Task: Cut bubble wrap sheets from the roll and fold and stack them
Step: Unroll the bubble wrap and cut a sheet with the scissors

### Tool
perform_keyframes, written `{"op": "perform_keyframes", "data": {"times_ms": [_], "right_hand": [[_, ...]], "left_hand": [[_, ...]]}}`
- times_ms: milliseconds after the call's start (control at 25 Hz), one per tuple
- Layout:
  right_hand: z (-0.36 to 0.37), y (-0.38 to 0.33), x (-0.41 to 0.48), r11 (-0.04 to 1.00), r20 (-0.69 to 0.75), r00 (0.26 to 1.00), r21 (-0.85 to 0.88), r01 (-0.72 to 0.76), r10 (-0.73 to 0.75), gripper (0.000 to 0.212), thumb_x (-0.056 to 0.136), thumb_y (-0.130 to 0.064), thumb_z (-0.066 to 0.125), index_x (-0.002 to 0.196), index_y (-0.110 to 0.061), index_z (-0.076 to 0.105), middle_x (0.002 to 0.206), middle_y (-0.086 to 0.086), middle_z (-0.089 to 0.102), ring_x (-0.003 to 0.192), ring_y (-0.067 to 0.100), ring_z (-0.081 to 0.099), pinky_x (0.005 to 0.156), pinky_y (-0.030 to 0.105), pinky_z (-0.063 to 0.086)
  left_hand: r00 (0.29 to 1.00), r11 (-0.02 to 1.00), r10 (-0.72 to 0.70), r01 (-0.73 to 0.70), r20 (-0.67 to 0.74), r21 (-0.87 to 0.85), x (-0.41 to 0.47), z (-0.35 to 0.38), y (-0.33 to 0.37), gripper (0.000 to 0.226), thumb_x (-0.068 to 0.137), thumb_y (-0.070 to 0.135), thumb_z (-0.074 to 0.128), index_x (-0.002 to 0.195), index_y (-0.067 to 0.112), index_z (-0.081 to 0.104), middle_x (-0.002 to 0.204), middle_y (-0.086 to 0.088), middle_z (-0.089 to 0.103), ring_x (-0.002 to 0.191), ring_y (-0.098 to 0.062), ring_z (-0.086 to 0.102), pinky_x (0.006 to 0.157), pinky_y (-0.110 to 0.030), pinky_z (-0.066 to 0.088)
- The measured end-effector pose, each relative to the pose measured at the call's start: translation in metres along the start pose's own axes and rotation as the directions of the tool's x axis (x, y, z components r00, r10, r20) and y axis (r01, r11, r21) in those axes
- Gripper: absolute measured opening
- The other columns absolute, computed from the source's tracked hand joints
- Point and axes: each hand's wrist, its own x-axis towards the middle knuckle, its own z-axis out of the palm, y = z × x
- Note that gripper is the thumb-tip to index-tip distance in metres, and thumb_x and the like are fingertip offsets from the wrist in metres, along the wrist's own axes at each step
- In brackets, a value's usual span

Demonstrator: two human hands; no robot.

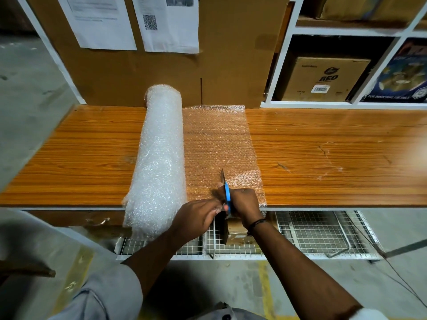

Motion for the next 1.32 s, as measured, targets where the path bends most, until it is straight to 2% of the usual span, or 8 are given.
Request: {"op": "perform_keyframes", "data": {"times_ms": [320, 440, 560, 680, 800, 1000, 1160, 1320], "right_hand": [[0.006, -0.008, 0.014, 0.997, -0.05, 0.999, -0.07, -0.021, 0.018, 0.051, 0.05, -0.062, 0.083, 0.058, -0.013, 0.068, 0.056, 0.009, 0.064, 0.054, 0.023, 0.058, 0.055, 0.034, 0.043], [0.002, -0.016, 0.013, 0.996, -0.05, 0.998, -0.084, -0.036, 0.032, 0.038, 0.073, -0.043, 0.085, 0.062, -0.011, 0.068, 0.052, 0.008, 0.063, 0.045, 0.018, 0.053, 0.047, 0.024, 0.038], [0.001, -0.012, 0.016, 0.995, -0.083, 0.995, -0.078, -0.058, 0.051, 0.028, 0.081, -0.028, 0.08, 0.064, -0.008, 0.069, 0.055, 0.009, 0.065, 0.047, 0.019, 0.055, 0.048, 0.024, 0.039], [0.006, -0.012, 0.012, 0.993, -0.085, 0.993, -0.07, -0.092, 0.086, 0.019, 0.084, -0.014, 0.072, 0.077, 0.004, 0.074, 0.059, 0.014, 0.07, 0.044, 0.02, 0.059, 0.045, 0.025, 0.038], [0.011, -0.013, 0.01, 0.993, -0.097, 0.992, -0.076, -0.09, 0.082, 0.017, 0.083, -0.014, 0.07, 0.073, -0.001, 0.074, 0.062, 0.013, 0.071, 0.044, 0.019, 0.061, 0.049, 0.028, 0.042], [0.012, -0.007, 0.012, 0.993, -0.069, 0.996, -0.094, -0.064, 0.058, 0.023, 0.093, -0.029, 0.064, 0.075, -0.015, 0.069, 0.054, -0.005, 0.065, 0.047, 0.013, 0.06, 0.053, 0.029, 0.049], [0.015, -0.006, 0.019, 0.991, -0.086, 0.996, -0.13, -0.04, 0.029, 0.019, 0.082, -0.013, 0.073, 0.079, 0.006, 0.075, 0.062, 0.014, 0.071, 0.05, 0.024, 0.063, 0.051, 0.033, 0.042], [0.016, -0.012, 0.029, 0.995, -0.101, 0.994, -0.083, -0.051, 0.042, 0.037, 0.082, -0.029, 0.076, 0.072, 0.006, 0.072, 0.06, 0.015, 0.07, 0.049, 0.025, 0.064, 0.056, 0.036, 0.045]], "left_hand": [[1.0, 0.999, -0.006, 0.005, -0.016, -0.037, 0.005, -0.005, 0.001, 0.017, 0.096, 0.015, 0.065, 0.111, 0.019, 0.073, 0.106, 0.006, 0.076, 0.089, -0.012, 0.072, 0.073, -0.027, 0.057], [1.0, 0.999, -0.017, 0.017, 0.007, -0.032, 0.006, -0.008, 0.001, 0.014, 0.096, 0.02, 0.065, 0.108, 0.02, 0.073, 0.101, 0.007, 0.076, 0.086, -0.011, 0.07, 0.071, -0.027, 0.057], [0.981, 0.962, -0.191, 0.19, 0.012, -0.195, 0.018, -0.019, 0.006, 0.02, 0.096, 0.023, 0.058, 0.107, 0.023, 0.075, 0.102, 0.01, 0.076, 0.085, -0.009, 0.071, 0.071, -0.031, 0.059], [0.884, 0.852, -0.461, 0.418, -0.073, -0.316, 0.057, -0.027, -0.006, 0.022, 0.098, 0.01, 0.058, 0.109, 0.019, 0.074, 0.101, 0.01, 0.076, 0.079, -0.007, 0.071, 0.067, -0.026, 0.058], [0.862, 0.848, -0.507, 0.5, 0.003, -0.178, 0.092, -0.027, -0.039, 0.021, 0.1, 0.02, 0.06, 0.117, 0.018, 0.072, 0.112, 0.001, 0.075, 0.097, -0.016, 0.07, 0.084, -0.031, 0.056], [0.905, 0.905, -0.422, 0.418, 0.053, 0.077, 0.108, -0.012, -0.067, 0.021, 0.097, 0.029, 0.065, 0.114, 0.023, 0.075, 0.119, 0.0, 0.071, 0.112, -0.027, 0.06, 0.091, -0.042, 0.051], [0.888, 0.892, -0.436, 0.404, 0.145, 0.204, 0.109, -0.004, -0.069, 0.037, 0.097, 0.041, 0.062, 0.132, 0.031, 0.065, 0.145, 0.003, 0.054, 0.137, -0.027, 0.04, 0.11, -0.044, 0.032], [0.876, 0.897, -0.425, 0.374, 0.229, 0.234, 0.102, -0.003, -0.074, 0.052, 0.098, 0.044, 0.058, 0.148, 0.035, 0.047, 0.165, 0.004, 0.031, 0.153, -0.028, 0.021, 0.122, -0.047, 0.017]]}}
